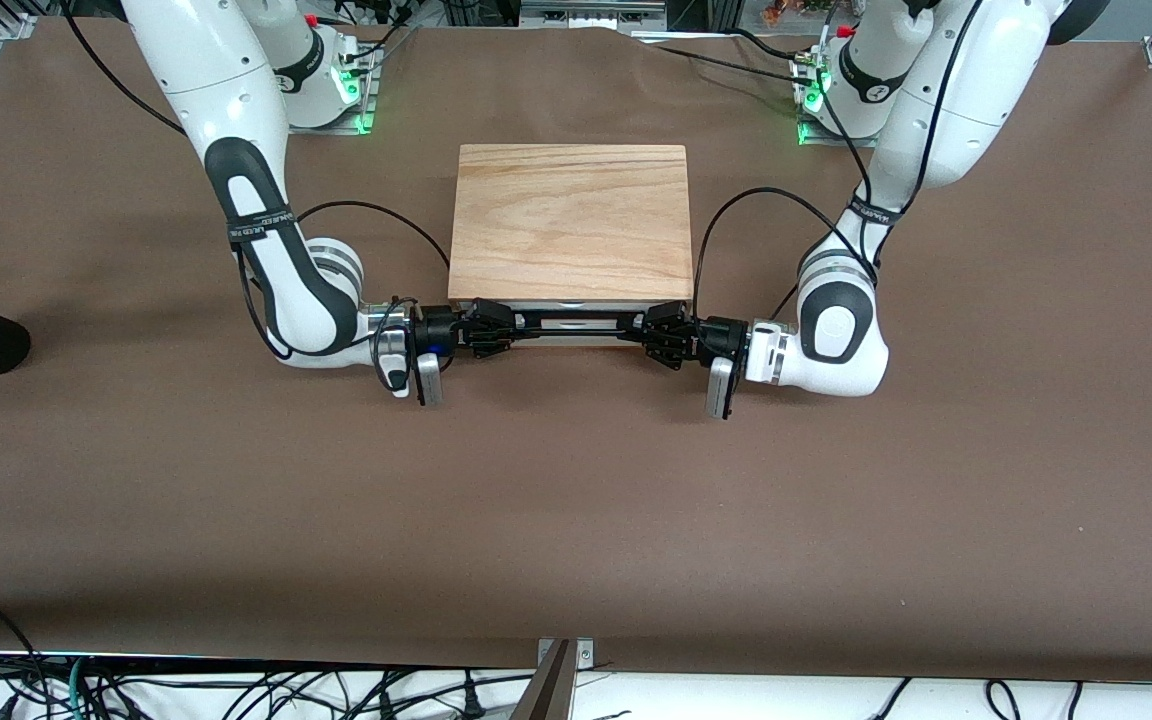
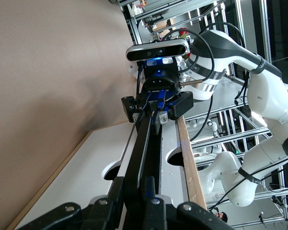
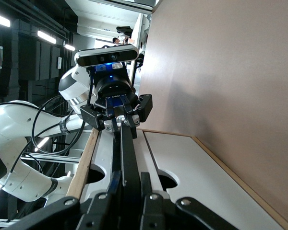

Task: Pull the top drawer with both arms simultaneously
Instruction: 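Pull the handle outward with the right gripper and the left gripper together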

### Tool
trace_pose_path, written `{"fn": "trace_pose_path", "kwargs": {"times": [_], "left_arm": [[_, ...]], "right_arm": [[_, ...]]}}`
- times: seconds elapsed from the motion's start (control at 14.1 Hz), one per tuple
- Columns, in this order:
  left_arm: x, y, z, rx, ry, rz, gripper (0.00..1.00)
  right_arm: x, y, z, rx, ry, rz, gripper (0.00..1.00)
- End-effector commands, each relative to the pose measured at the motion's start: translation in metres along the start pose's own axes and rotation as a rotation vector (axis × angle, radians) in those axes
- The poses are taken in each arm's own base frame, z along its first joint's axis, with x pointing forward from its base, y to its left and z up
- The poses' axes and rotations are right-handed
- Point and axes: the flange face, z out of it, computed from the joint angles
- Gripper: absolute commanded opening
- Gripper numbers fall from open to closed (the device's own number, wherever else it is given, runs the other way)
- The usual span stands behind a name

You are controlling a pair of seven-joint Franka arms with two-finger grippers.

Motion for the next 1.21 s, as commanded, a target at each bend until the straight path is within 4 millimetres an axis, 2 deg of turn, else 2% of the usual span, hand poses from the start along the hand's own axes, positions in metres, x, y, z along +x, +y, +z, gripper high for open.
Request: {"fn": "trace_pose_path", "kwargs": {"times": [0.0,0.43,0.71,0.85,1.0,1.14], "left_arm": [[0.004,-0.004,0.000,-0.008,0.046,0.044,0.16],[0.049,-0.002,-0.016,-0.002,0.080,0.014,0.17],[0.093,-0.011,-0.045,0.024,0.125,-0.024,0.17],[0.110,-0.013,-0.049,0.023,0.140,-0.044,0.17],[0.123,-0.016,-0.056,0.032,0.155,-0.076,0.17],[0.126,-0.021,-0.056,0.049,0.167,-0.088,0.17]], "right_arm": [[0.000,0.003,0.000,-0.006,0.012,-0.005,0.00],[0.015,0.004,-0.003,0.007,0.043,-0.004,0.00],[0.046,0.011,-0.003,0.018,0.074,-0.013,0.00],[0.058,0.009,-0.002,0.019,0.078,0.002,0.00],[0.062,0.014,-0.005,0.018,0.082,0.010,0.00],[0.068,0.015,-0.005,0.015,0.088,0.000,0.00]]}}
